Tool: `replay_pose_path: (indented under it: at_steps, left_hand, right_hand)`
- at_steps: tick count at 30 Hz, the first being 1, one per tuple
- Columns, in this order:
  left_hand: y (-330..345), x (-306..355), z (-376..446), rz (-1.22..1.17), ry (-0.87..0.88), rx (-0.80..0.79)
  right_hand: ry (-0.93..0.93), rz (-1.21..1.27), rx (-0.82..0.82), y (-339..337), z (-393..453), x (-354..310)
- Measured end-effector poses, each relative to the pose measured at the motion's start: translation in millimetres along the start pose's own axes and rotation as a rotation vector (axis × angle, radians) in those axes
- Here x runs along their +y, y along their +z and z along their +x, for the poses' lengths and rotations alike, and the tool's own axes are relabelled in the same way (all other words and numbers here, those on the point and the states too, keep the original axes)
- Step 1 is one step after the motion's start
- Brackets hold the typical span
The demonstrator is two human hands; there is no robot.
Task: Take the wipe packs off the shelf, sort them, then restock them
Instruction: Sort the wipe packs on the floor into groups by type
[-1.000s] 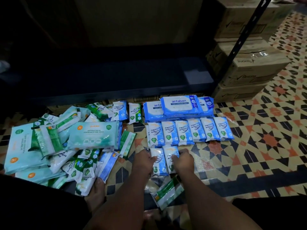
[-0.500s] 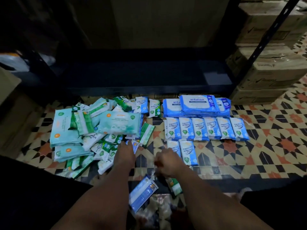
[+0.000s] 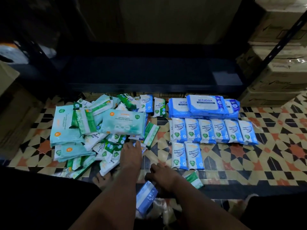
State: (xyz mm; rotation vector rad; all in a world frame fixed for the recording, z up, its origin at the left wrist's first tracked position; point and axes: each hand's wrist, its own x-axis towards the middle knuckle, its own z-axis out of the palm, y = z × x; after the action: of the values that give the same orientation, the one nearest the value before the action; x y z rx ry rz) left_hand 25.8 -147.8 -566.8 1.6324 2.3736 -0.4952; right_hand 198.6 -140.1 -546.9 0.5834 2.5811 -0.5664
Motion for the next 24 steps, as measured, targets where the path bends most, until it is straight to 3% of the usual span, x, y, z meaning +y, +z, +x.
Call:
replay_pose_path:
  at_steps: [6,11,15,20,24]
  left_hand:
    - [-11,-2,-14,-0.247,0.070,0.006]
    - [-30,-1,-24,-0.966,0.101,0.068]
    - [-53,12,-20,-1.344,-0.112,0.072]
    - [-61,26,-7,-1.710,-0.269,-0.090]
    - [-65,51,-12,-1.929,-0.247,-0.269]
  right_hand:
    - [0.126,0.413,0.090,-11,-9,12]
    - [0.412,0.966,0.222,-30,-34,34]
    - [0.556,1.527,0.354,-41,-65,46]
    - [0.711,1.936,0.463,-26,-97,58]
    - [0.732,2.203,0.534,-12,-105,67]
